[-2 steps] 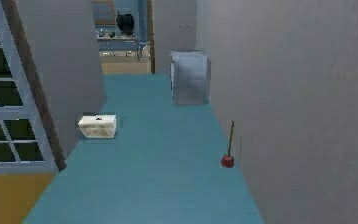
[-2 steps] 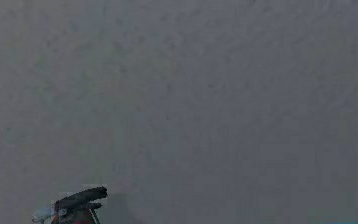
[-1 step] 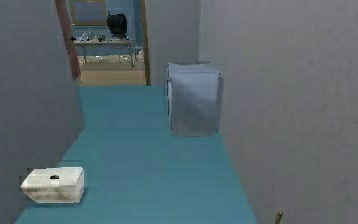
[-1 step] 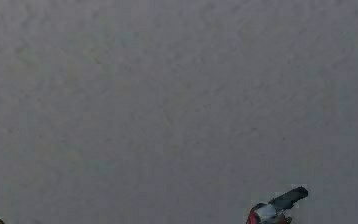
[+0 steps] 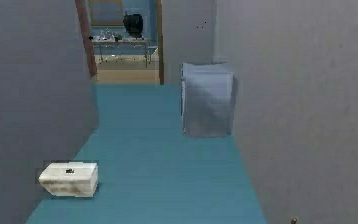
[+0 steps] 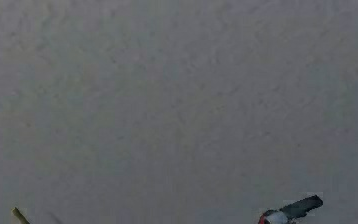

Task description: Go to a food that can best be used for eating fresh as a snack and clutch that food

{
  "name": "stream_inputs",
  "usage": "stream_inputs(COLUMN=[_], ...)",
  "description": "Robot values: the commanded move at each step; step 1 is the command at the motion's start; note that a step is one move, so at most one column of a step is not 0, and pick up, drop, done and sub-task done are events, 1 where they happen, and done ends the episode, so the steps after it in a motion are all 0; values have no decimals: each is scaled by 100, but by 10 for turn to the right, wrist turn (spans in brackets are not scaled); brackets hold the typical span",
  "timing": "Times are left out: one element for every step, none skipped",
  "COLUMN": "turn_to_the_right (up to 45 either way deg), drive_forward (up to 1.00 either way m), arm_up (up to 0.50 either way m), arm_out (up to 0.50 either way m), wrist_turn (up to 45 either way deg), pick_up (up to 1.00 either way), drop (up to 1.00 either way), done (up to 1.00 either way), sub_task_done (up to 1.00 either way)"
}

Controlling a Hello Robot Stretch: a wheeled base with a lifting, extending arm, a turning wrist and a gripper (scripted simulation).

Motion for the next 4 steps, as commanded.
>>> stream_inputs(turn_to_the_right=[0,0,-150,0], drive_forward=[100,55,0,100], arm_up=[0,0,0,0], arm_out=[0,0,0,0], wrist_turn=[0,0,0,0], pick_up=[0,0,0,0], drop=[0,0,0,0], done=[0,0,0,0], sub_task_done=[0,0,0,0])
